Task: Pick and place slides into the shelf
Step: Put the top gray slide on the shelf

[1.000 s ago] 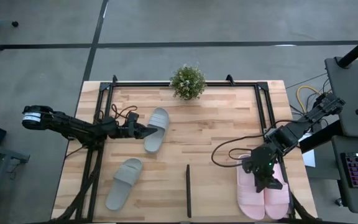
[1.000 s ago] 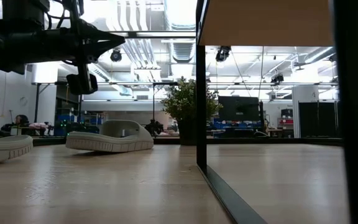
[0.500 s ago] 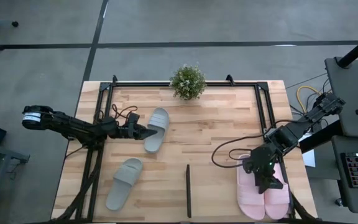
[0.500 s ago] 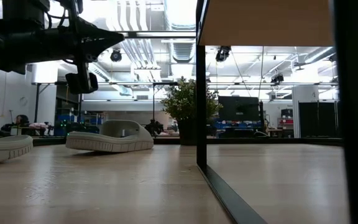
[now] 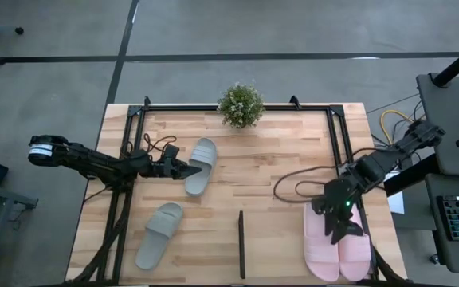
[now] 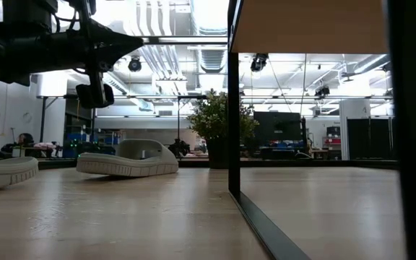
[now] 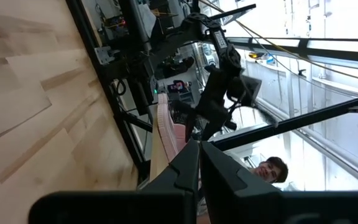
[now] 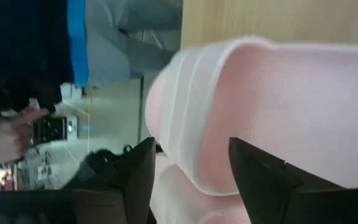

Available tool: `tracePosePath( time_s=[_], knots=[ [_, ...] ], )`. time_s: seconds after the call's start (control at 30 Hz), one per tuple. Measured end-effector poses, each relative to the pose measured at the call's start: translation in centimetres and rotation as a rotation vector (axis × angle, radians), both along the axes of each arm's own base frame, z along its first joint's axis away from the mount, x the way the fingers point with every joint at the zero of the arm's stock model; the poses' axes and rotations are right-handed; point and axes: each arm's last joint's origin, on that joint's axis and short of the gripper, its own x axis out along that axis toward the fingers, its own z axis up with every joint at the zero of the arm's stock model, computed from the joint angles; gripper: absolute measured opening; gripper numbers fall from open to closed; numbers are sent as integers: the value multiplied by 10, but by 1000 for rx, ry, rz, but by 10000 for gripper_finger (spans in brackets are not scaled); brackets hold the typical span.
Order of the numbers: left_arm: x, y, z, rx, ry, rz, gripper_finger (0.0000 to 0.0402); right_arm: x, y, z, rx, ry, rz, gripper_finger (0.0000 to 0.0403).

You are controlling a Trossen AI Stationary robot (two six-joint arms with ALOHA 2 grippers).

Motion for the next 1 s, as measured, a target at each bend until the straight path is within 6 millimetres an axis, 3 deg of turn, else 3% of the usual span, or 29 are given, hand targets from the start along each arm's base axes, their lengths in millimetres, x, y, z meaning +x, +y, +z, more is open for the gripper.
tracePosePath(
  time_s=[0.33,0.7,0.83,1.0],
  knots=[
    [1,0,-2,-33,21,7,0,1,-34,15,-49,-186,-227,195],
    [8,-2,-13,-128,88,-44,3,41,-57,21,-90,-385,-461,192],
    [13,-2,-9,-100,34,-44,37,59,-62,18,-91,-425,-519,192],
    [22,-3,-5,-95,27,-74,109,82,-70,11,-80,-435,-584,192]
  ],
)
